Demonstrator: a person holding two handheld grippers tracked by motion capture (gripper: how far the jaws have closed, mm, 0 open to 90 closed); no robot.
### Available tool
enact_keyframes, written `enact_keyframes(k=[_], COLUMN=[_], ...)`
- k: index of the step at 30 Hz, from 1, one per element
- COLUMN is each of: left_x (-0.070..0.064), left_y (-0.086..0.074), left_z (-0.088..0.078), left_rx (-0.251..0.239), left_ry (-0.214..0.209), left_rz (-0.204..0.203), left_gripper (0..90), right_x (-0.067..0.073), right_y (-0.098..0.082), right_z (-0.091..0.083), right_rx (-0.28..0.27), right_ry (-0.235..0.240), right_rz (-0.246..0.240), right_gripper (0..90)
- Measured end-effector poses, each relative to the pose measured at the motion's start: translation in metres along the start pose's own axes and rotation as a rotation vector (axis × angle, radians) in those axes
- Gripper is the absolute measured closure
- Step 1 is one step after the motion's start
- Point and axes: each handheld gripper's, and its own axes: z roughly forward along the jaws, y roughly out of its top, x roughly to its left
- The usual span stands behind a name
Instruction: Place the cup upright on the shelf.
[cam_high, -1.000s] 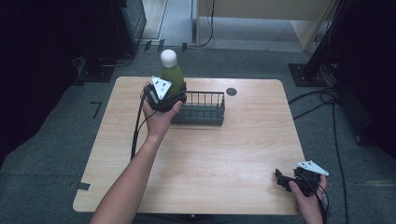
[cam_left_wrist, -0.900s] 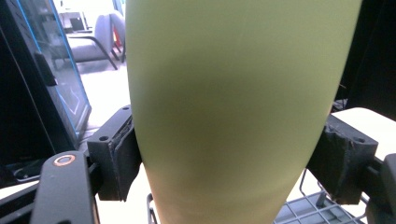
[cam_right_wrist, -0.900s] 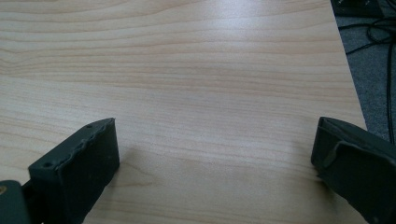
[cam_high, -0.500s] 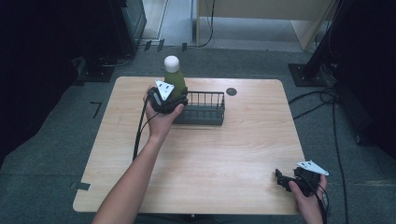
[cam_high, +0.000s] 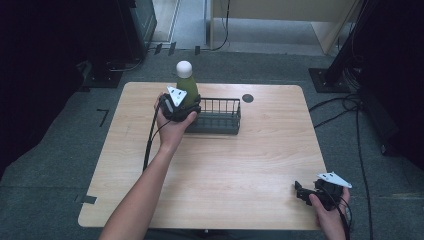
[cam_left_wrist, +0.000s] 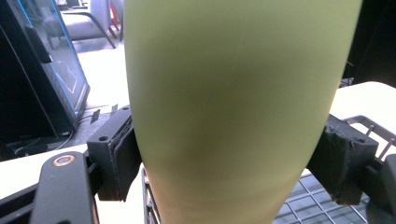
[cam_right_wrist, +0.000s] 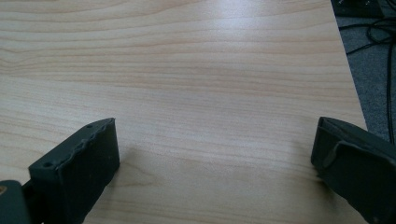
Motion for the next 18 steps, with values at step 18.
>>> enact_keyframes(k=[18], left_x=[0.002], left_y=[0.0051], left_z=[-0.0001], left_rx=[0.033], left_ry=[-0.01], left_rz=[-0.007], left_gripper=[21.4], right_x=[0.0002], right_y=[0.0], right_z=[0.0001], right_rx=[0.0], right_ry=[-0.002], right_rz=[-0.002], right_gripper=[0.8])
